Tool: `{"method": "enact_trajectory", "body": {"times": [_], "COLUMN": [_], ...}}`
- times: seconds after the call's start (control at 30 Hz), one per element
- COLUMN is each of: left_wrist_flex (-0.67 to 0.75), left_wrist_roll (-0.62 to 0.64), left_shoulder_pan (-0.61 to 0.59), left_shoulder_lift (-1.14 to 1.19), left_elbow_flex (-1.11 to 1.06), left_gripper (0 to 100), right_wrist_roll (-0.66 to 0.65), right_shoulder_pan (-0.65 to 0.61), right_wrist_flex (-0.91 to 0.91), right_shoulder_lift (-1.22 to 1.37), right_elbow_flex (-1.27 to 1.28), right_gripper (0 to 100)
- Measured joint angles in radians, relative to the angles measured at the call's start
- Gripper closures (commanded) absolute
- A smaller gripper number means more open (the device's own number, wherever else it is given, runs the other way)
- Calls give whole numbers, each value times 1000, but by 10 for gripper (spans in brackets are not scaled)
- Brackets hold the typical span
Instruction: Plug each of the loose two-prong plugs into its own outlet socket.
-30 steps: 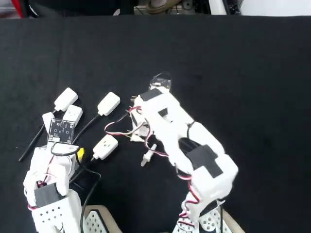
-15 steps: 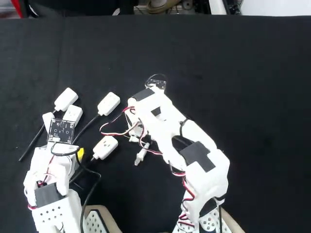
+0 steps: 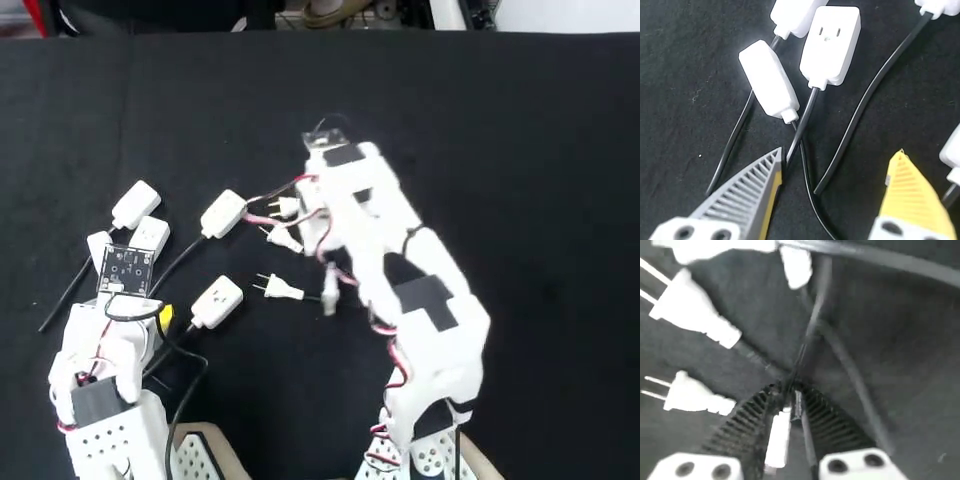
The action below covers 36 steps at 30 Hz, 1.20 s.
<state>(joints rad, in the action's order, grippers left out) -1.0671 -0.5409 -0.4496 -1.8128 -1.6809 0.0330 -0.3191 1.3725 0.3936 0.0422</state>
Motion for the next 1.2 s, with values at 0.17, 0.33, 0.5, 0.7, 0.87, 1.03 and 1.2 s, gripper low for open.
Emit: {"method": "enact_trajectory", "body": {"times": [0.17, 0.33, 0.5, 0.7, 0.87, 1.03, 1.2], "left_wrist_flex": [0, 0, 0, 0, 0, 0, 0], "left_wrist_roll": [0, 0, 0, 0, 0, 0, 0], "left_shoulder_pan": [0, 0, -2, -2, -2, -2, -2], "left_shoulder_lift": [0, 0, 0, 0, 0, 0, 0], "left_elbow_flex": [0, 0, 0, 0, 0, 0, 0], "left_gripper": [676, 676, 676, 676, 676, 676, 676], "right_wrist_roll": [-193, -247, -256, -256, -258, -258, -258], "right_shoulder_pan": [-40, -121, -124, -124, -124, -124, -124], "right_wrist_flex": [-71, -114, -112, 9, 48, 60, 137], "right_shoulder_lift": [2, 2, 2, 2, 2, 60, 123], "right_elbow_flex": [11, 44, 44, 44, 43, 20, -57], "right_gripper": [959, 955, 853, 818, 818, 818, 819]}}
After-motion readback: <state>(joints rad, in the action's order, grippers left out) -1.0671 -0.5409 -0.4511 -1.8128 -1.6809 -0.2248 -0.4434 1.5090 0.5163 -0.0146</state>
